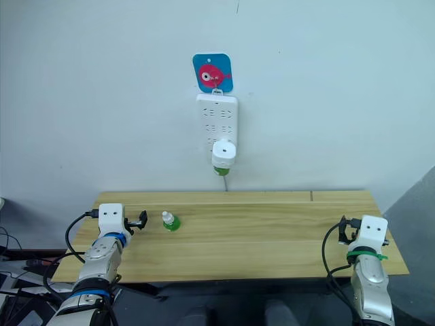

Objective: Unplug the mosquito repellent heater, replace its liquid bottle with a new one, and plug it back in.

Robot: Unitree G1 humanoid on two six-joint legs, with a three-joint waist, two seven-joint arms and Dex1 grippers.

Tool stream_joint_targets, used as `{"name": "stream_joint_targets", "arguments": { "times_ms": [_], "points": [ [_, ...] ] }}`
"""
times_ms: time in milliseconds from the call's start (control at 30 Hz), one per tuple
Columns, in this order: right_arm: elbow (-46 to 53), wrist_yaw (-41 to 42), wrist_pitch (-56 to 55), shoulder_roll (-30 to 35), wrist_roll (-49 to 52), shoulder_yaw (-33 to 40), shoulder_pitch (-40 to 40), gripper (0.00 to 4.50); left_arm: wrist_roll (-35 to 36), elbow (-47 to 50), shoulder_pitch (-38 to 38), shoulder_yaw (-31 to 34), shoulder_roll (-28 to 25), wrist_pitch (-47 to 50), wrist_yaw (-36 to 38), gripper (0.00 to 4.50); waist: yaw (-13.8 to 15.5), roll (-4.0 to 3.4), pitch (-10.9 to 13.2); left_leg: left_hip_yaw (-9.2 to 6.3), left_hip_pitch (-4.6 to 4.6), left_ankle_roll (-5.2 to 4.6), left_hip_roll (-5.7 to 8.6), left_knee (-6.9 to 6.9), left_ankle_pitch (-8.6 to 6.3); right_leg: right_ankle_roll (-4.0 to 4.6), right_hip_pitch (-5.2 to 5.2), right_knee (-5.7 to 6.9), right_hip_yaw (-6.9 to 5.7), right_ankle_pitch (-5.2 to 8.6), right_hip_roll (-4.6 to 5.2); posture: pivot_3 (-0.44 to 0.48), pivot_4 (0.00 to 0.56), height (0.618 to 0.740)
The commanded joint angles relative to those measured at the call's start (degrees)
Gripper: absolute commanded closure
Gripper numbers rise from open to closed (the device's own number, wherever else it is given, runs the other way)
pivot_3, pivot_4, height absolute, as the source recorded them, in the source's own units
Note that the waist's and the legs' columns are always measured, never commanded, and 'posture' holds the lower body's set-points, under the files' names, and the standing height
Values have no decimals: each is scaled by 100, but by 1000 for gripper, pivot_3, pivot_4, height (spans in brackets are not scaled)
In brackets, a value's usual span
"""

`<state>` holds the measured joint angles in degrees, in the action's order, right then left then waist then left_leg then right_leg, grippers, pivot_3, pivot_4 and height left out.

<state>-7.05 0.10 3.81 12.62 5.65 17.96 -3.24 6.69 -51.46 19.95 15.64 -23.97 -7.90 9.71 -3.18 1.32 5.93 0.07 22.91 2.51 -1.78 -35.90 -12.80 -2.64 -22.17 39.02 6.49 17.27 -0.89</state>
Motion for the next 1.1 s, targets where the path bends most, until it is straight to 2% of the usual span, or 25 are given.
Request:
{"name": "stream_joint_targets", "arguments": {
  "times_ms": [33, 467, 633, 933, 1000, 1100],
  "points": [
    [189, -49, -96, -3, -38, 14, -28, 38, 36, 49, 53, 80, -156, 16, -3, 0, -4, 0, 0, 0, 0, 0, 0, 0, 0, 0, 0, 0, 0, 0, 0, -26, 102, 740],
    [273, 24, -97, -50, -67, -153, -55, 38, 59, -107, -45, 244, -402, -73, -228, 0, -11, 0, 1, 0, -1, 0, -1, 0, 0, -1, 0, 0, -1, 1, 1, -27, 110, 740],
    [122, 220, -145, 65, -167, -402, 107, 38, 103, 56, -285, 332, -375, -22, -277, 0, -18, 0, 1, 1, -1, 0, -2, 0, 0, -1, -1, 0, 1, 1, 1, -13, 114, 740],
    [-29, 240, -154, 59, -158, -424, 270, 38, 148, 320, -452, 381, -418, 18, -230, 0, 30, 6, 4, -6, 0, 0, 2, -1, 0, 0, 3, 0, -7, 0, 6, 15, 117, 740],
    [26, 270, -136, 64, -152, -427, 245, 38, 160, 386, -491, 378, -469, -27, -153, 0, 30, 9, 5, -5, 0, 0, 2, -1, 0, 0, 3, 0, -6, 0, 6, 15, 117, 740],
    [352, 375, 34, 59, -31, -407, 137, 38, 546, 906, -617, 476, -511, -65, 546, 0, 28, 8, 6, -5, -1, 0, 0, 0, 0, 1, 2, 0, -7, 0, 6, 21, 120, 740]
  ]
}}
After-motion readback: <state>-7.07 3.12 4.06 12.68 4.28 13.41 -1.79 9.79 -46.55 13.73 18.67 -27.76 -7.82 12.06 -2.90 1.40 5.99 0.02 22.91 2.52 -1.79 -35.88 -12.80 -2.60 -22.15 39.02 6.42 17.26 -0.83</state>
